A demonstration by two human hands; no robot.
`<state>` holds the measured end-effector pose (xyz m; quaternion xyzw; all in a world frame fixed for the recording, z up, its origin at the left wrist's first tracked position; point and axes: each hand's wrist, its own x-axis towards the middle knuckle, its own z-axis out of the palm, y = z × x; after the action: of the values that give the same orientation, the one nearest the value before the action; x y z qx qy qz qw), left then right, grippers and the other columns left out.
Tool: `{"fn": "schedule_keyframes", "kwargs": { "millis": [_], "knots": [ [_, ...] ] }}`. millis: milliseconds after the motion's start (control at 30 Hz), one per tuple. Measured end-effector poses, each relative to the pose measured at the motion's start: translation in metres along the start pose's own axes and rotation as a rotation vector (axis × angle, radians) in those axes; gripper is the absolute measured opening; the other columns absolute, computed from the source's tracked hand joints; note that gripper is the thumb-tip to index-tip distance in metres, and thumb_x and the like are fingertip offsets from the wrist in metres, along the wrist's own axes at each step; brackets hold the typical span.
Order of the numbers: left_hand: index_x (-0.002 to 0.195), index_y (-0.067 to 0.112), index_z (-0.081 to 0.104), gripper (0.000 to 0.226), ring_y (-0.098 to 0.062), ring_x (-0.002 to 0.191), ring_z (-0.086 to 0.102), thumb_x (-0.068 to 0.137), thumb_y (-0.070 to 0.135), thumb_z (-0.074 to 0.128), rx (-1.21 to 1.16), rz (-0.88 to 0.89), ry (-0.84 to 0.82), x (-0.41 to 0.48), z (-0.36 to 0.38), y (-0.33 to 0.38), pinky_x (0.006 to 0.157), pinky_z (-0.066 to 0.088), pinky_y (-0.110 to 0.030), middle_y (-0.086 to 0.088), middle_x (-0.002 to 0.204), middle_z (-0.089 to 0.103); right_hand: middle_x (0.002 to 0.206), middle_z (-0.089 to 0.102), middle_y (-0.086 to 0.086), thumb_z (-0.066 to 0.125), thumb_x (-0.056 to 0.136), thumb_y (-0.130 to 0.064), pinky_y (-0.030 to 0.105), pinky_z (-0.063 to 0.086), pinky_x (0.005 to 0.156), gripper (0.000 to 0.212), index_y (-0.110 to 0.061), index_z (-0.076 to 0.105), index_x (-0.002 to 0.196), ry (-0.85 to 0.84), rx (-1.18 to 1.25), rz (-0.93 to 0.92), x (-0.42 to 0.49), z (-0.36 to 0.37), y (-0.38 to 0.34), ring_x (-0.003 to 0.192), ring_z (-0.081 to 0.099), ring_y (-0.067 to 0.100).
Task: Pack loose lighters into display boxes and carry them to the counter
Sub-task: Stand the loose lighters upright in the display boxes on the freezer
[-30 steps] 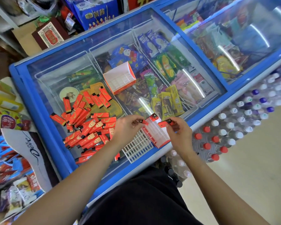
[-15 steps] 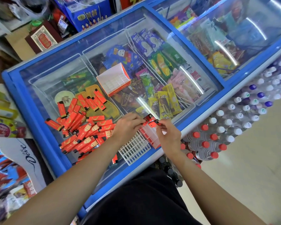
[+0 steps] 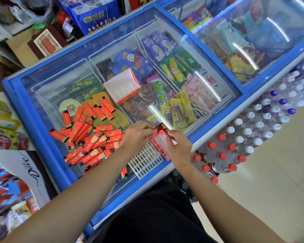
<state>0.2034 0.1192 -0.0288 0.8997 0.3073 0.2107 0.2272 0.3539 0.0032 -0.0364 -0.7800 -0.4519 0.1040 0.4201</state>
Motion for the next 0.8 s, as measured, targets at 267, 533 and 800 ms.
{"fn": "schedule_keyframes", "kwargs": {
  "millis": [267, 533, 800],
  "knots": [
    [0.106, 0.02, 0.08, 0.023, -0.008, 0.083, 0.064, 0.084, 0.027, 0.082, -0.124, -0.249, 0.003, -0.007, 0.001, 0.012, 0.081, 0.055, -0.03, 0.009, 0.093, 0.072, 0.088, 0.073, 0.004, 0.074, 0.086, -0.006, 0.037, 0.056, 0.051, 0.003, -0.007, 0.074, 0.088, 0.007, -0.081, -0.086, 0.003, 0.008, 0.009, 0.069, 0.068, 0.018],
    [0.097, 0.021, 0.079, 0.023, -0.001, 0.074, 0.057, 0.076, 0.027, 0.087, -0.223, -0.439, 0.046, -0.001, 0.002, 0.019, 0.076, 0.055, -0.03, 0.015, 0.086, 0.07, 0.093, 0.073, 0.004, 0.075, 0.088, -0.006, 0.03, 0.057, 0.06, 0.009, -0.007, 0.077, 0.096, -0.091, -0.091, -0.128, 0.008, 0.013, 0.008, 0.075, 0.068, 0.016],
    [0.098, 0.032, 0.078, 0.022, -0.007, 0.095, 0.062, 0.079, 0.041, 0.084, -0.197, -0.506, -0.017, -0.001, 0.006, 0.015, 0.09, 0.054, -0.041, 0.018, 0.097, 0.073, 0.107, 0.059, 0.007, 0.073, 0.086, -0.016, 0.031, 0.05, 0.062, 0.029, -0.015, 0.071, 0.116, -0.306, -0.369, -0.287, 0.01, -0.011, 0.002, 0.094, 0.054, 0.024]
  ]
}}
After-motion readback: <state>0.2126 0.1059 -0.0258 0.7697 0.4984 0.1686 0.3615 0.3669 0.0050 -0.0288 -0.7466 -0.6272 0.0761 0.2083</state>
